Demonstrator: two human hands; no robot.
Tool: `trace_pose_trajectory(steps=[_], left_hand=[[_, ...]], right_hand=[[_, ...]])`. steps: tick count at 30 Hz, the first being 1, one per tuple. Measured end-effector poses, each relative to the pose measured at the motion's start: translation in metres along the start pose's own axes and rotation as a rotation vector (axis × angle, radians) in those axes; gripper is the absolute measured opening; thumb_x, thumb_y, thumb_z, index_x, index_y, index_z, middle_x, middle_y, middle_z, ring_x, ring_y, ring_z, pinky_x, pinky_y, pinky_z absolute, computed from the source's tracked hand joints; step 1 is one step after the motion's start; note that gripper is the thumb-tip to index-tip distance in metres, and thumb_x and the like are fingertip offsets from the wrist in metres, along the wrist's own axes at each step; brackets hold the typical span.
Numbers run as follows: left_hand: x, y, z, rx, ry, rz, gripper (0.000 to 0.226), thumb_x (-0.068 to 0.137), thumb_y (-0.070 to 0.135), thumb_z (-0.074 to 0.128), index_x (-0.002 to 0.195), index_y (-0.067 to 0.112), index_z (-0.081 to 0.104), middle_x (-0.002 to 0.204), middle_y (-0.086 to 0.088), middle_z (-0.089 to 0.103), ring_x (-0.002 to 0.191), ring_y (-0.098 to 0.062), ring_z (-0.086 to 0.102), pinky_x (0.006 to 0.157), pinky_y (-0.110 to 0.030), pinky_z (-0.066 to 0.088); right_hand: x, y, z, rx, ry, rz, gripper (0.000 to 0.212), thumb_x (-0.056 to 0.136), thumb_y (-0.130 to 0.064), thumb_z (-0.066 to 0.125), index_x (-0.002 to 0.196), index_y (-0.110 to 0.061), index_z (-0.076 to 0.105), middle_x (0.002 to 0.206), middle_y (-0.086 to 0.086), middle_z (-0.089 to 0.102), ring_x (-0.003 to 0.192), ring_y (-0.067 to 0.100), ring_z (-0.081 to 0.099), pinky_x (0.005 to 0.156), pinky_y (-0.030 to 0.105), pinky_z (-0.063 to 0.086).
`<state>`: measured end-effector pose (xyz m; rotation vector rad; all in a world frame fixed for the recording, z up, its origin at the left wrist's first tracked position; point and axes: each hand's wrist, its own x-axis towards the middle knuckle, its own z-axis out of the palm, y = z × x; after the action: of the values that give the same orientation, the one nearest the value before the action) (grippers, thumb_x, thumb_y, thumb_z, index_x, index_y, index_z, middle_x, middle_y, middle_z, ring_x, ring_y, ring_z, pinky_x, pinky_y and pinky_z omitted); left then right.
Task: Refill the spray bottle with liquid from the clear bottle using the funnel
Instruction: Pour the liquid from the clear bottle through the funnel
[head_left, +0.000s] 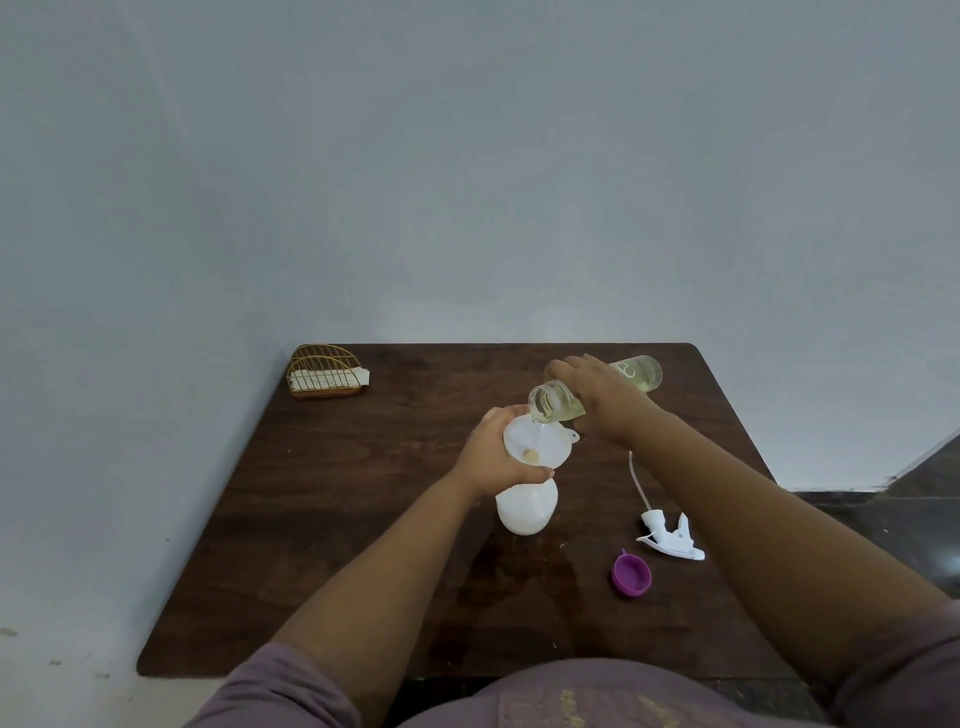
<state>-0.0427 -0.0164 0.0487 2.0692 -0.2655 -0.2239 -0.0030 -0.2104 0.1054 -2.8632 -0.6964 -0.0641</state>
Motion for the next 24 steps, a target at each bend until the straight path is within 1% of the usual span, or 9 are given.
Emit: trace_pose_trajectory(steps=[3, 9, 13, 18, 24], left_hand=[[0.0002, -0.0002, 0.0000, 0.006, 0.002, 0.004, 0.082, 0.059, 0.032, 0.089, 0.131, 0.026, 0.051, 0.122, 0.005, 0.052, 0.111, -0.016, 0.054, 0.092, -0.043, 0.052], [0.0009, -0.0006, 0.0004, 0.007, 0.003, 0.001, 0.082, 0.059, 0.033, 0.088, 0.131, 0.027, 0.051, 0.123, 0.006, 0.051, 0.112, -0.016, 0.053, 0.093, -0.043, 0.052], [0.0015, -0.0012, 0.0006, 0.009, 0.005, -0.003, 0.084, 0.058, 0.034, 0.088, 0.132, 0.027, 0.050, 0.123, 0.006, 0.051, 0.112, -0.016, 0.053, 0.093, -0.043, 0.052], [0.0011, -0.0009, -0.0003, -0.010, 0.009, 0.008, 0.079, 0.061, 0.027, 0.089, 0.130, 0.026, 0.051, 0.121, 0.005, 0.051, 0.111, -0.017, 0.054, 0.091, -0.039, 0.052], [0.0018, -0.0017, 0.0000, -0.003, 0.010, 0.006, 0.079, 0.061, 0.027, 0.090, 0.130, 0.028, 0.051, 0.122, 0.006, 0.051, 0.110, -0.015, 0.053, 0.090, -0.038, 0.051]], right_hand=[[0.0009, 0.0001, 0.0008, -0.002, -0.015, 0.000, 0.054, 0.067, -0.020, 0.075, 0.114, -0.020, 0.049, 0.105, 0.000, 0.056, 0.100, 0.023, 0.053, 0.098, 0.048, 0.042], [0.0042, 0.0024, 0.0032, -0.006, -0.009, -0.009, 0.053, 0.066, -0.021, 0.074, 0.112, -0.023, 0.048, 0.103, -0.001, 0.056, 0.099, 0.023, 0.053, 0.096, 0.048, 0.044], [0.0055, 0.0033, 0.0031, 0.001, -0.002, -0.010, 0.053, 0.065, -0.018, 0.074, 0.111, -0.022, 0.049, 0.101, -0.001, 0.056, 0.097, 0.023, 0.053, 0.096, 0.048, 0.044], [0.0052, 0.0033, 0.0043, 0.003, 0.012, -0.020, 0.051, 0.066, -0.017, 0.074, 0.111, -0.020, 0.050, 0.101, 0.000, 0.057, 0.096, 0.024, 0.054, 0.095, 0.047, 0.044], [0.0057, 0.0044, 0.0060, -0.006, 0.003, -0.018, 0.052, 0.067, -0.016, 0.074, 0.113, -0.022, 0.049, 0.104, -0.001, 0.057, 0.099, 0.023, 0.054, 0.097, 0.047, 0.044]])
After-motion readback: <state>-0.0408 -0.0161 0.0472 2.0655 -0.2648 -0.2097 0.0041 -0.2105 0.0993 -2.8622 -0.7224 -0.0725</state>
